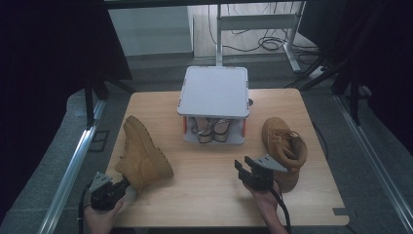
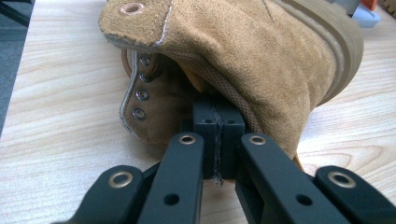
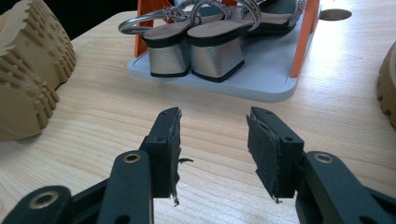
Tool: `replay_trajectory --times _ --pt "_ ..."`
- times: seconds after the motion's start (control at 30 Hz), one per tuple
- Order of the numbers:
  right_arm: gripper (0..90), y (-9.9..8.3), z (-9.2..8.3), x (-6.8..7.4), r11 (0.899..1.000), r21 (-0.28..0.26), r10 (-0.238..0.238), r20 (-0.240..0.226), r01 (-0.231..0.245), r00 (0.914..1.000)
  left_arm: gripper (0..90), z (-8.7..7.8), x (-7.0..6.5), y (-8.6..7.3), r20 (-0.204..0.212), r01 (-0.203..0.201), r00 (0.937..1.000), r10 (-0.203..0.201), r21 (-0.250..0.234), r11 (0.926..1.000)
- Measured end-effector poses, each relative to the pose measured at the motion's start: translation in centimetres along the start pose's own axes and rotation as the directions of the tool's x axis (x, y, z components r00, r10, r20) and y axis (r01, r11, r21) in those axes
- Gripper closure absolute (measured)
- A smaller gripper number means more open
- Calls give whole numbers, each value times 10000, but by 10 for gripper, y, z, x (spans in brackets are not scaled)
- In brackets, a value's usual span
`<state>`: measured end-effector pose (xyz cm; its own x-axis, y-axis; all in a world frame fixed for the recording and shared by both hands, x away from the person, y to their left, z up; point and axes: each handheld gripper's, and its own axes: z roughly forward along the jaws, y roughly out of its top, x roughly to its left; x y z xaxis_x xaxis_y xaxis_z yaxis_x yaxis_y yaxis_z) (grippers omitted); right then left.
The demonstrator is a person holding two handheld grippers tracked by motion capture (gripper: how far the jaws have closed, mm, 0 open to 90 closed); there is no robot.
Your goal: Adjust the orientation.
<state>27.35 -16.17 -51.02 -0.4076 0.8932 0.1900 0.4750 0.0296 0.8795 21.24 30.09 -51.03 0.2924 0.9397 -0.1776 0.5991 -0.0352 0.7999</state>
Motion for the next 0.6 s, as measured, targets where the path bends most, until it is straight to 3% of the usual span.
replay_trajectory --times 0.6 --pt "529 -2 1 -7 9999 2 103 305 -103 9995 881 2 -14 28 370 -316 9988 331 -409 9987"
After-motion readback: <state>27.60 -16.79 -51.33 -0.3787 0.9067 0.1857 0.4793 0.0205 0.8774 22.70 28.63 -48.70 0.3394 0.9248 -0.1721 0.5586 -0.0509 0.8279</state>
